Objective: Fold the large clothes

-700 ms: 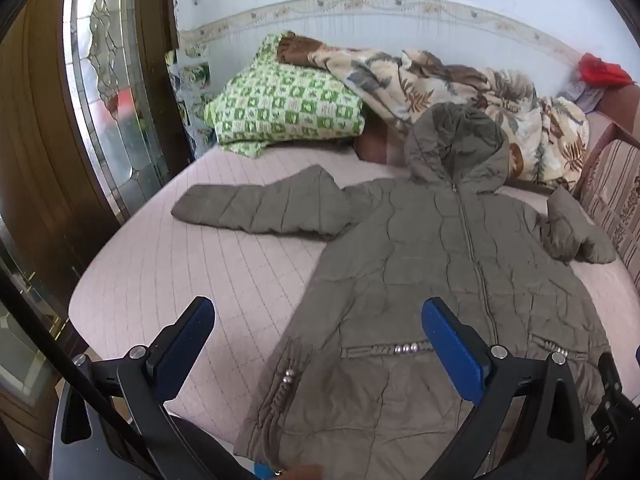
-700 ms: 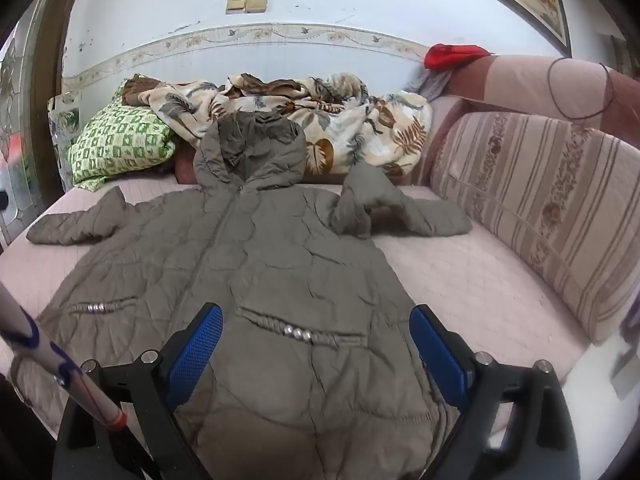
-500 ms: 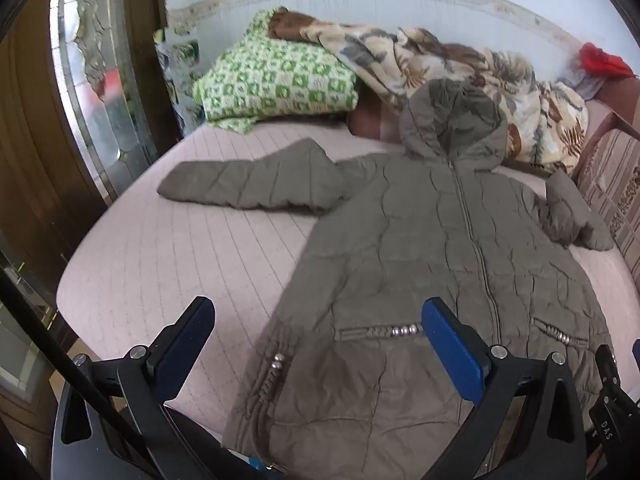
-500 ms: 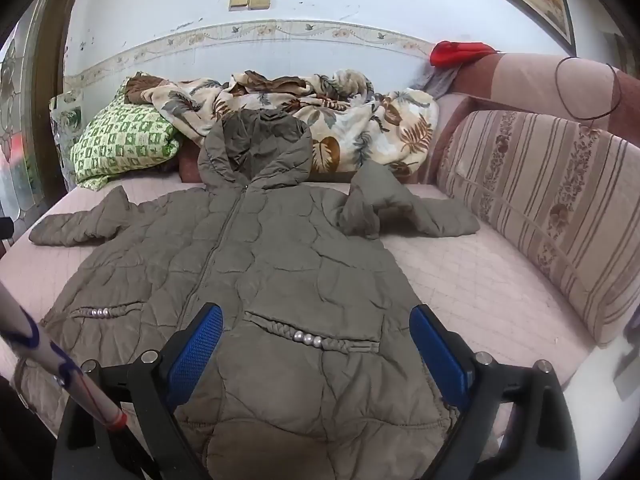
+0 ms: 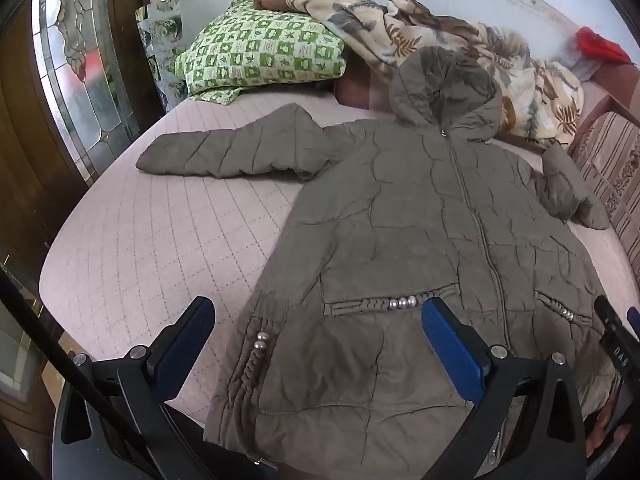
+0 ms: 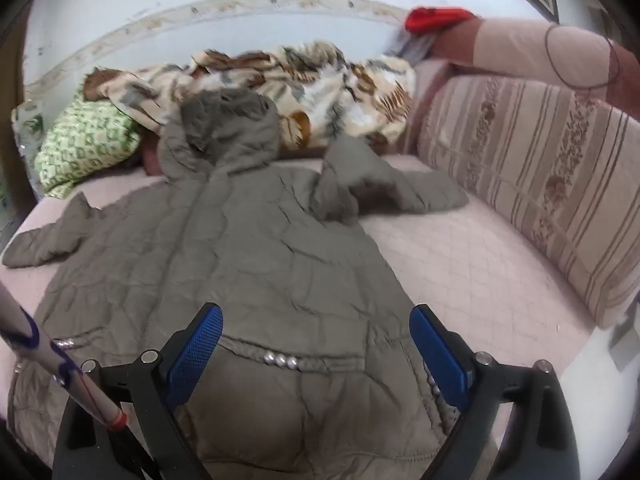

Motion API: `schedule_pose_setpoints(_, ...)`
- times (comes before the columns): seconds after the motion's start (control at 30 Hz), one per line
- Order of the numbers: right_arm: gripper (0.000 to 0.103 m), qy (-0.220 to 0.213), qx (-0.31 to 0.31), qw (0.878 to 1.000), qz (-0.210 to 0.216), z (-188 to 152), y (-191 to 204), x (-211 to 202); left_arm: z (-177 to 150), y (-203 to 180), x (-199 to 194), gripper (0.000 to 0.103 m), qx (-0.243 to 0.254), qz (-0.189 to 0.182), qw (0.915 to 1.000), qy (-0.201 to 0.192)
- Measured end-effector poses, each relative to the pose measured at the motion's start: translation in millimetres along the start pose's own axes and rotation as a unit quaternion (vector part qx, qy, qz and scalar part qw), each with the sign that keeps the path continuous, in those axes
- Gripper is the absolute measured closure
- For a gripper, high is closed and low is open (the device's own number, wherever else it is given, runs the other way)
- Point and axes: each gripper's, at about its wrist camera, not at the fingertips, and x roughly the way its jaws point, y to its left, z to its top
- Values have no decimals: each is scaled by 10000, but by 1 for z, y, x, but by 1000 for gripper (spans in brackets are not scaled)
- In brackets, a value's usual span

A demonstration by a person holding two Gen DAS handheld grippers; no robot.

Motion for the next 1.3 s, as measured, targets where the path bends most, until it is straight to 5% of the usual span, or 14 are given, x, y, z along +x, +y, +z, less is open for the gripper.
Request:
schedule_pose_setpoints(0.8, 6, 488, -254, 9981, -260, -28, 9, 9, -44, -13, 84, 0, 450, 348, 9950, 815)
schedule_pose_setpoints(1.3, 6, 523, -229, 9981, -249, -29, 10, 11, -52, -21, 95, 0, 753, 596, 9928, 714)
